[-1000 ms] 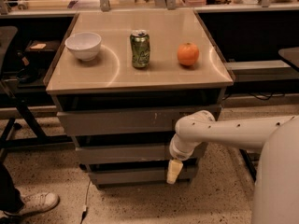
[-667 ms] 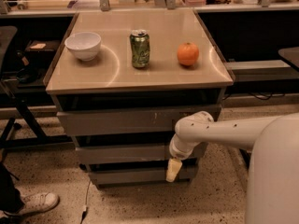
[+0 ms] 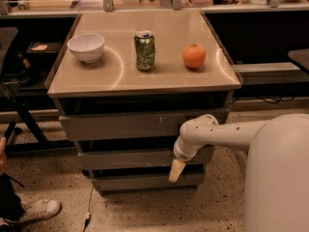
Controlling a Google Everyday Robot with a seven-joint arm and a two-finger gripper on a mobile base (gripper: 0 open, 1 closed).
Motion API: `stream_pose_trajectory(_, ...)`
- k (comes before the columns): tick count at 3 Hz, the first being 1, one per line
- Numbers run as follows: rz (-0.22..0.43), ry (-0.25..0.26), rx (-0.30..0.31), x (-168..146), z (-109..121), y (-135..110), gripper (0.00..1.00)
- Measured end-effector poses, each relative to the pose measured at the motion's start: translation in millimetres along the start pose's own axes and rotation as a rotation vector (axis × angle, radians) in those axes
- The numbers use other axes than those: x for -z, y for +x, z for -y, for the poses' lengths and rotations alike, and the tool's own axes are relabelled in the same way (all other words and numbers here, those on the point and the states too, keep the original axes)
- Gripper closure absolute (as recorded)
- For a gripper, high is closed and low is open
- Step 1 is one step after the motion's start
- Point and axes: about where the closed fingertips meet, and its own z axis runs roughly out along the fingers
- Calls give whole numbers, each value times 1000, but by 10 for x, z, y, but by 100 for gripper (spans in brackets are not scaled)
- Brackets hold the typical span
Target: Open middle drawer
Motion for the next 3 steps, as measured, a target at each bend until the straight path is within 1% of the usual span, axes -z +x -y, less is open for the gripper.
stream_pose_trajectory(2, 13, -12, -39, -235, 37, 40, 0)
stream_pose_trajectory(3, 15, -20, -43, -353, 52, 40, 0)
